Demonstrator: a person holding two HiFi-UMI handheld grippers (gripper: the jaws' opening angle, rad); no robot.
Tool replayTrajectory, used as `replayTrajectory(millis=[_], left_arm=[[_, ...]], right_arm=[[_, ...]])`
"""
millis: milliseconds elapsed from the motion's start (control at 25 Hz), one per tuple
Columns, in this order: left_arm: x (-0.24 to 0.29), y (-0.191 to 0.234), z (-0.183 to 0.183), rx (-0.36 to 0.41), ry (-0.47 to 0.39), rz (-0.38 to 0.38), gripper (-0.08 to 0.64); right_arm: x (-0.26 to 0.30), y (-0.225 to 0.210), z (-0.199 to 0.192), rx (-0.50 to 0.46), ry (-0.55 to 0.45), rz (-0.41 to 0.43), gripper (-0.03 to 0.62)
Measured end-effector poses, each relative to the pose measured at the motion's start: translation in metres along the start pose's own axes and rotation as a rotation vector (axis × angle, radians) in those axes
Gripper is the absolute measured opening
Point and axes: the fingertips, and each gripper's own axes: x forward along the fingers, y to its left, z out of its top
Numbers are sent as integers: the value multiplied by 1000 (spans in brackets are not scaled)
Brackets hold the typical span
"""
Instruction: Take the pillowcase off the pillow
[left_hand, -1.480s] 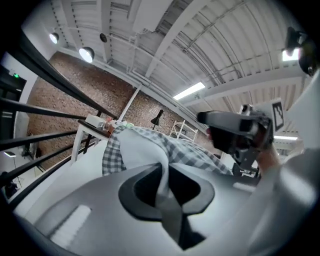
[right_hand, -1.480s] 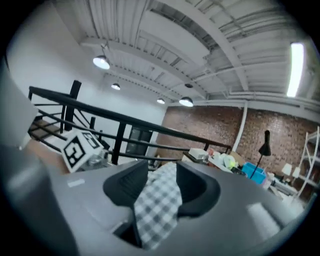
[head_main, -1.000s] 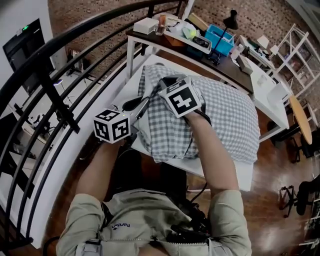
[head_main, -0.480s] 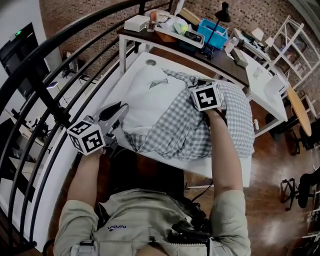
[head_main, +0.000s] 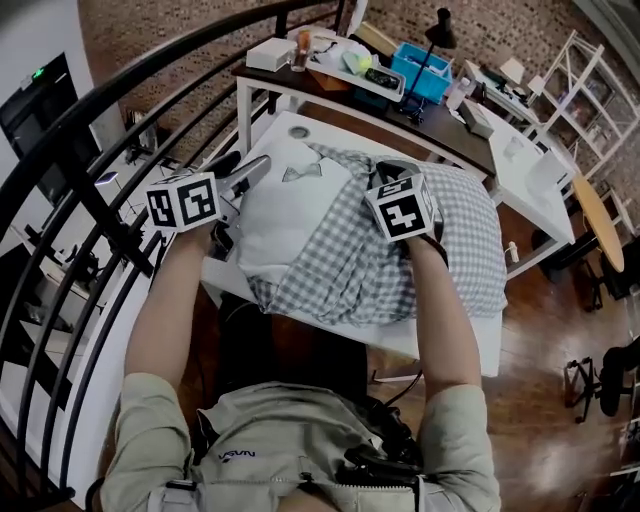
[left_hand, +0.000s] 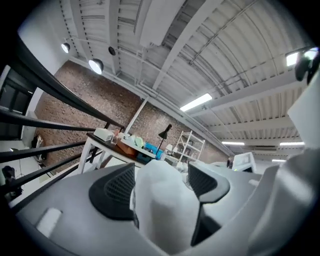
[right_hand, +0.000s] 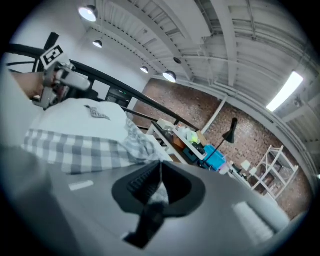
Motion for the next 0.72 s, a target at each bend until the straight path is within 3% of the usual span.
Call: replayTrajectory(millis=[120, 160, 200, 280, 440, 600, 640, 680, 720], left_arm=[[35, 7, -31, 54, 209, 34, 330], [39, 7, -41, 80, 255, 46, 296], [40, 4, -46, 106, 271, 49, 217], [37, -6, -48, 171, 240, 37, 102], [22, -32, -46, 432, 148, 61, 55], [7, -59, -43, 664, 46, 79, 46], [2, -65, -40, 701, 18, 81, 43], [-2, -69, -35, 727, -10, 82, 41], [-7, -72, -30, 739, -40, 84, 40]], right_arm=[[-8, 7, 15, 13, -36, 48, 40], [-11, 10, 21, 21, -55, 77, 57], [-15, 15, 30, 31, -83, 116, 68], [-23, 25, 54, 50, -163, 210, 119], [-22, 37, 102, 79, -264, 321, 170], [17, 56, 97, 29, -114, 350, 186], [27, 59, 90, 10, -60, 332, 151], [34, 58, 84, -9, -19, 298, 14], [40, 54, 80, -26, 9, 255, 12]])
